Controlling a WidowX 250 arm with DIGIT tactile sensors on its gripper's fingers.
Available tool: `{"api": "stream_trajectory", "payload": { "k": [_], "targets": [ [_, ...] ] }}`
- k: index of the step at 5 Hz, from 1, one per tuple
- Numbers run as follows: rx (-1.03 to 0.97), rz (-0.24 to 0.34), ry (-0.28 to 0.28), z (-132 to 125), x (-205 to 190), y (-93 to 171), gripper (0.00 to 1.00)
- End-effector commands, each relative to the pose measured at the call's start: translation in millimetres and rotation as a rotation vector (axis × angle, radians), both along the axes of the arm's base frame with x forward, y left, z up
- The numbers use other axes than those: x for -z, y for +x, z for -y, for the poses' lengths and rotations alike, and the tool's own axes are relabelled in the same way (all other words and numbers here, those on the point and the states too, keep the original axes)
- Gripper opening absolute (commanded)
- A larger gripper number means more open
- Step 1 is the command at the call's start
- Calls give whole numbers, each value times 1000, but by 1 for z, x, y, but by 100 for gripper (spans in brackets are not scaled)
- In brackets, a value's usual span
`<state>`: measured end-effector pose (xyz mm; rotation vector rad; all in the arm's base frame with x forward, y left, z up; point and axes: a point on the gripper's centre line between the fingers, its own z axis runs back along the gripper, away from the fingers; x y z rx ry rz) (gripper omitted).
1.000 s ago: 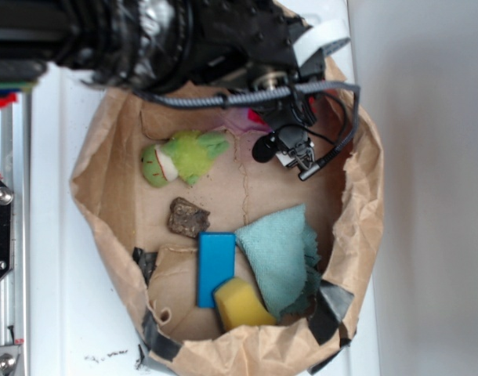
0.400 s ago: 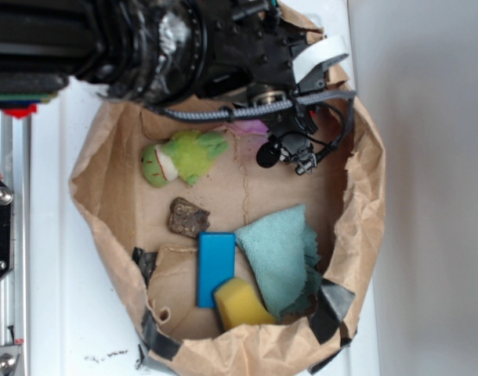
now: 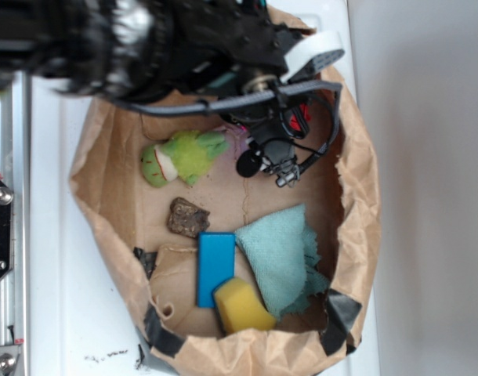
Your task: Grab the red paper.
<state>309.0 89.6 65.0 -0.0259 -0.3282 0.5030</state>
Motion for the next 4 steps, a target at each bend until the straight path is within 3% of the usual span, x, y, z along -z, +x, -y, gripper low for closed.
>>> {"api": "stream_trajectory", "payload": {
  "k": [1, 4],
  "targets": [
    [62, 63, -48, 6, -61, -13, 0],
    [150, 45, -61, 21, -85, -35, 0]
  ]
}}
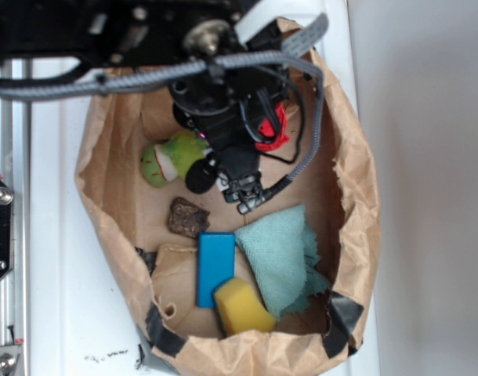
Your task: Grab the red paper.
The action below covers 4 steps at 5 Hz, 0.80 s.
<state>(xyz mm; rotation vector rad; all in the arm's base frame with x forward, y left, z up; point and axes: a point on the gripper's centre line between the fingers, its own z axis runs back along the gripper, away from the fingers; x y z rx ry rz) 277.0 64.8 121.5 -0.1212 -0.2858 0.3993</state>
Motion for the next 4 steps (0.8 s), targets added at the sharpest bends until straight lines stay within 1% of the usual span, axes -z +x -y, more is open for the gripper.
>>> {"api": "stream_trajectory", "payload": {
  "k": [1, 2, 3, 4],
  "targets": [
    [65, 55, 27, 3, -35, -2, 0],
    [137, 55, 80, 14, -48, -8, 0],
    [199, 40, 118, 21, -53, -10, 0],
    [257, 64, 118, 30, -57, -5, 0]
  ]
}}
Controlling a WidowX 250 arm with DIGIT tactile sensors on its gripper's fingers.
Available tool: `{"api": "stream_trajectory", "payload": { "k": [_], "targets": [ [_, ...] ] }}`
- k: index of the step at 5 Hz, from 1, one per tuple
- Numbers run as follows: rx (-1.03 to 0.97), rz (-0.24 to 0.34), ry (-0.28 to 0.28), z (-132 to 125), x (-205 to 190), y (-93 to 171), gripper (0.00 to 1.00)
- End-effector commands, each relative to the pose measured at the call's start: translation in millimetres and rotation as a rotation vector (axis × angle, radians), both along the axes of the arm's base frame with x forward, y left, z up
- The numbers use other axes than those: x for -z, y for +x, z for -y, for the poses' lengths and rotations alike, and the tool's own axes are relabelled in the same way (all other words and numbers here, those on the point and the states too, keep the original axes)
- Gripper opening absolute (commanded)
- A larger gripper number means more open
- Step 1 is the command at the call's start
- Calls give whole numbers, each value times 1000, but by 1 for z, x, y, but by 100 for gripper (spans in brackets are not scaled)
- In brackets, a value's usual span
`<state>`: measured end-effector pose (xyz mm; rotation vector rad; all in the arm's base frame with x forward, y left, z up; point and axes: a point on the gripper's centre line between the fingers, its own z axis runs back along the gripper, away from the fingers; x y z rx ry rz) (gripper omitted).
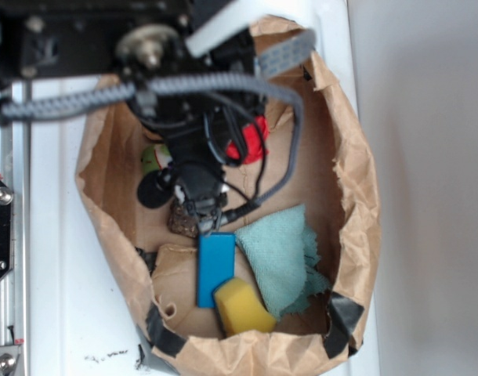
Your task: Grab the red paper.
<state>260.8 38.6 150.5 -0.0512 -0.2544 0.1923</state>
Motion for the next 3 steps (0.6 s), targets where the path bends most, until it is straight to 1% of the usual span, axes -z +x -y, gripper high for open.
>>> {"api": "stream_trajectory", "payload": {
  "k": [1, 2, 3],
  "targets": [
    [119, 91, 19, 14, -31, 14, 0],
    [144, 76, 15, 16, -30, 15, 0],
    [151, 78, 2, 15, -30, 17, 0]
  ]
}}
